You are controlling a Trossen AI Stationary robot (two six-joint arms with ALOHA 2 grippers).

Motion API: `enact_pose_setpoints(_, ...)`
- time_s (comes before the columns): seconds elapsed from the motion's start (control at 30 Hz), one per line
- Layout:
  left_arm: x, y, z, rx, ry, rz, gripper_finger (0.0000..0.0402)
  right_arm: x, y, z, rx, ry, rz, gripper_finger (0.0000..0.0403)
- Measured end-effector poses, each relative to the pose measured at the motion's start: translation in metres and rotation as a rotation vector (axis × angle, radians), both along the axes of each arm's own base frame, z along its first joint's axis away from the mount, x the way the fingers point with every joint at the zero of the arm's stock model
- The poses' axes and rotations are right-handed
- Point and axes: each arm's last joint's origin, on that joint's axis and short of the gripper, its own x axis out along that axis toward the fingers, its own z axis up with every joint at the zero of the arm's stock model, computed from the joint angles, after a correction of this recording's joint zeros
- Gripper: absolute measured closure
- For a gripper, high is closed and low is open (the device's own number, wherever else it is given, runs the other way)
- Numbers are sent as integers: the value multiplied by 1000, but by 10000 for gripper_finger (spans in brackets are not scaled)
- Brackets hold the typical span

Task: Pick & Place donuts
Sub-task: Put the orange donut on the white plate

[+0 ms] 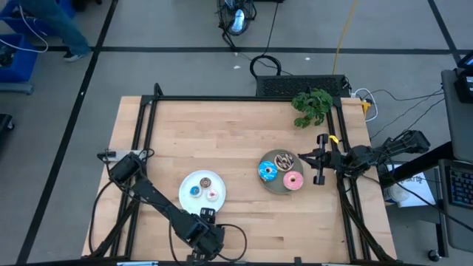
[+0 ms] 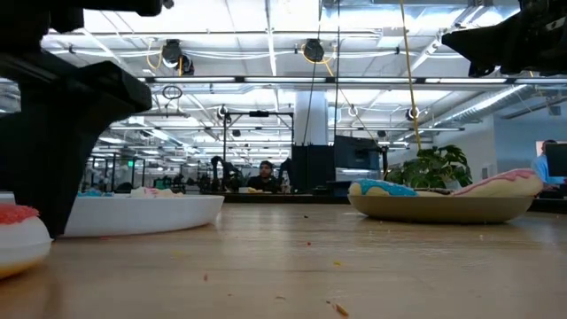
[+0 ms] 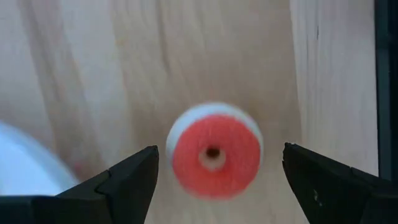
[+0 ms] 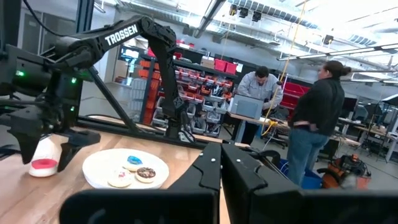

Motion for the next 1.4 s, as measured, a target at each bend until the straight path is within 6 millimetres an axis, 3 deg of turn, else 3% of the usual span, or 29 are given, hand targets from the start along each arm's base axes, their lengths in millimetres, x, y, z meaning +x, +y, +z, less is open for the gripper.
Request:
enact_pose_setpoints(0.47,4,7,-10,-28,-25,3,68,0,0,-1,34,2,17,403)
enact_pose_setpoints(0.8,4,6,-10,-44,-15,3,165,0,2,-1,12,4,85,403)
enact_pose_setpoints(1.03,6,7,-8,-54,-14,18,210,0,2,-1,8,2,82,403)
enact_pose_setpoints(1.2,10,7,16,-105,-41,34,217,0,2,0,9,-2,81,403)
enact_pose_setpoints(1.4,9,14,68,-112,-112,57,217,0,2,0,9,-2,82,403)
